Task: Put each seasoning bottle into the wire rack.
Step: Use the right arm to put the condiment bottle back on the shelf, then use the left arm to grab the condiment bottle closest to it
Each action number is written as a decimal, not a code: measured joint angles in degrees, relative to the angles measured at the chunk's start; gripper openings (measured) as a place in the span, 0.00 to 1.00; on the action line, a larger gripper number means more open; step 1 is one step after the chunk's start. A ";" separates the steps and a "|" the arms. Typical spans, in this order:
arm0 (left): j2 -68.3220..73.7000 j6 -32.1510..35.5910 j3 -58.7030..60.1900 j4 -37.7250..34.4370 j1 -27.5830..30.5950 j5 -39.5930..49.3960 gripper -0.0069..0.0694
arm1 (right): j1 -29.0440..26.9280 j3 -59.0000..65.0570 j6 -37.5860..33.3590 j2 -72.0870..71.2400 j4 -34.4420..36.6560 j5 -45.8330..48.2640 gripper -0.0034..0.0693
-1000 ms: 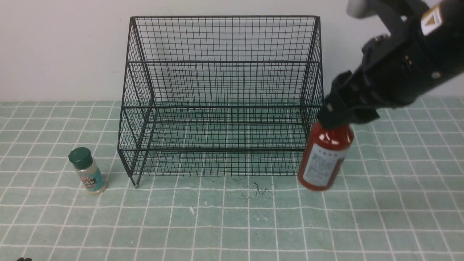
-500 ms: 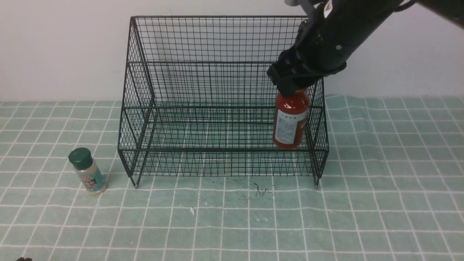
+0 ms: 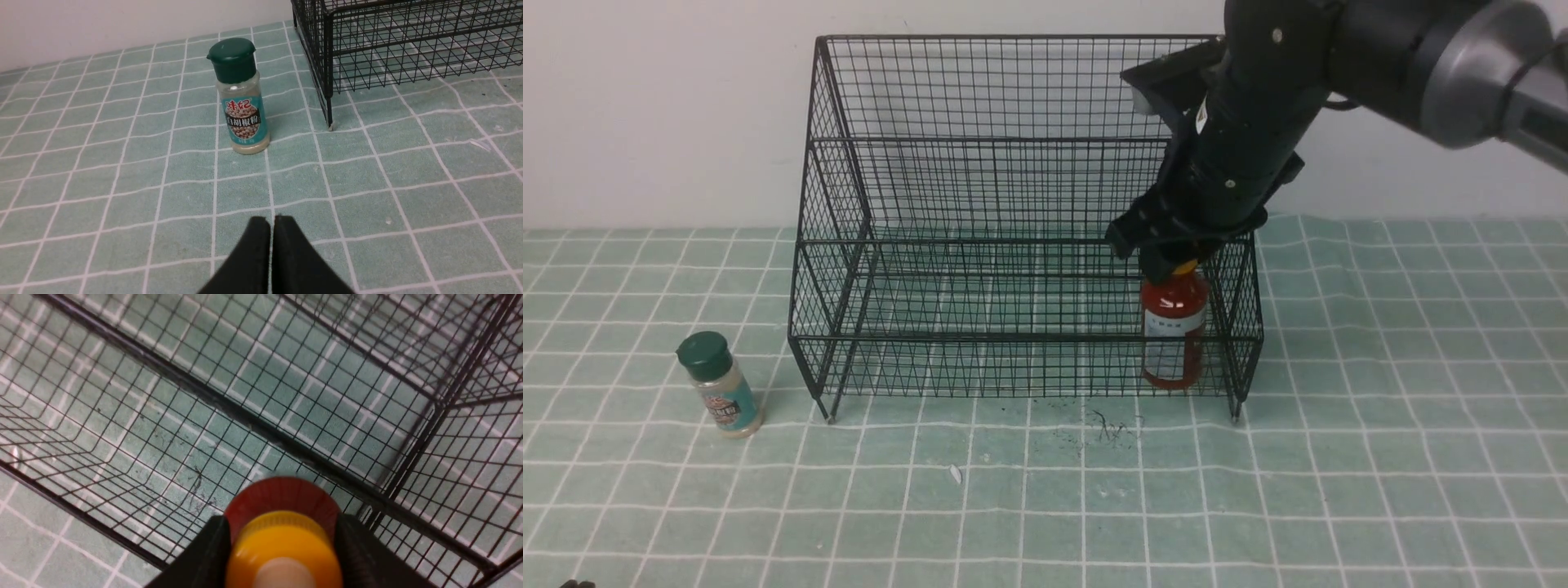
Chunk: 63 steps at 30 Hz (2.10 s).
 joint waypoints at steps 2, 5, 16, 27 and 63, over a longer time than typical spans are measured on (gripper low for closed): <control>0.00 0.00 0.00 0.00 0.00 0.00 0.08 | 0.00 0.00 0.93 0.00 0.01 -0.22 0.51; 0.00 0.00 0.00 0.00 0.00 0.00 0.08 | 0.00 0.00 3.15 0.00 0.13 0.02 0.70; 0.00 0.00 0.00 0.00 0.00 0.00 0.08 | 0.00 0.11 6.48 -20.26 -0.08 0.47 0.67; 0.00 0.00 0.00 0.00 0.00 0.00 0.08 | 0.00 23.14 15.94 -59.33 -5.40 -6.75 0.03; 0.00 0.00 0.00 0.00 0.00 0.00 0.08 | 0.00 76.15 8.06 -99.99 -3.37 -50.35 0.03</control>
